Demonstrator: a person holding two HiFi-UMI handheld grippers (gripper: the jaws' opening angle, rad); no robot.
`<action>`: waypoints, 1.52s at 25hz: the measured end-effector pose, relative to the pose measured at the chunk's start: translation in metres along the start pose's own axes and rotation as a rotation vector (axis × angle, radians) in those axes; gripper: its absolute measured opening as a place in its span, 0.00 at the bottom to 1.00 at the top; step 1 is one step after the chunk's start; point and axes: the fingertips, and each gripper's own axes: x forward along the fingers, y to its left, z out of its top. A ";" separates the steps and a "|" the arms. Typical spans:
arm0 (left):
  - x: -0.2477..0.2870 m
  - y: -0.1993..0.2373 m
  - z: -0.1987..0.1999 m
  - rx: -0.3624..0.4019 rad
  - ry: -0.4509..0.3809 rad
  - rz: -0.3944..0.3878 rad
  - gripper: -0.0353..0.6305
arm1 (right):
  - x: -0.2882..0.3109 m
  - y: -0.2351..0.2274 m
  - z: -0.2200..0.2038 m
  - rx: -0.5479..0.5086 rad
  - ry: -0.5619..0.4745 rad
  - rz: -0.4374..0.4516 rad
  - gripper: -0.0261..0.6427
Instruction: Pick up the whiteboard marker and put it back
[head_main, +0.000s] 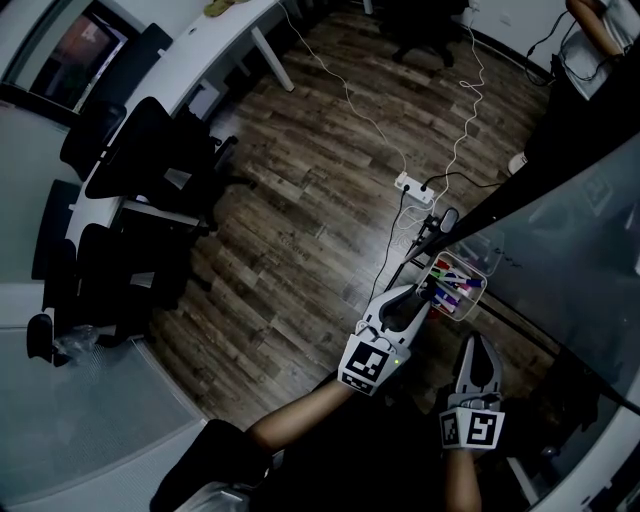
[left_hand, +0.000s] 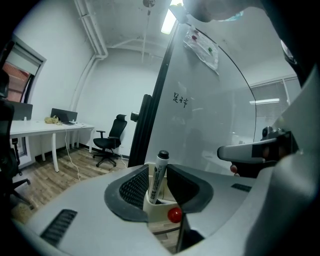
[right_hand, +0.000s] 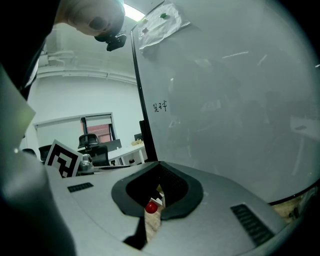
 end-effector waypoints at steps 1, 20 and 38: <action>0.000 -0.001 0.000 0.005 0.001 -0.002 0.22 | 0.000 -0.001 0.000 0.000 0.000 -0.002 0.06; 0.001 -0.003 0.002 0.044 -0.016 0.027 0.17 | -0.006 -0.004 -0.002 0.004 -0.004 -0.006 0.06; -0.012 -0.006 0.018 0.040 -0.072 0.053 0.17 | -0.014 -0.003 0.001 0.001 -0.032 0.005 0.06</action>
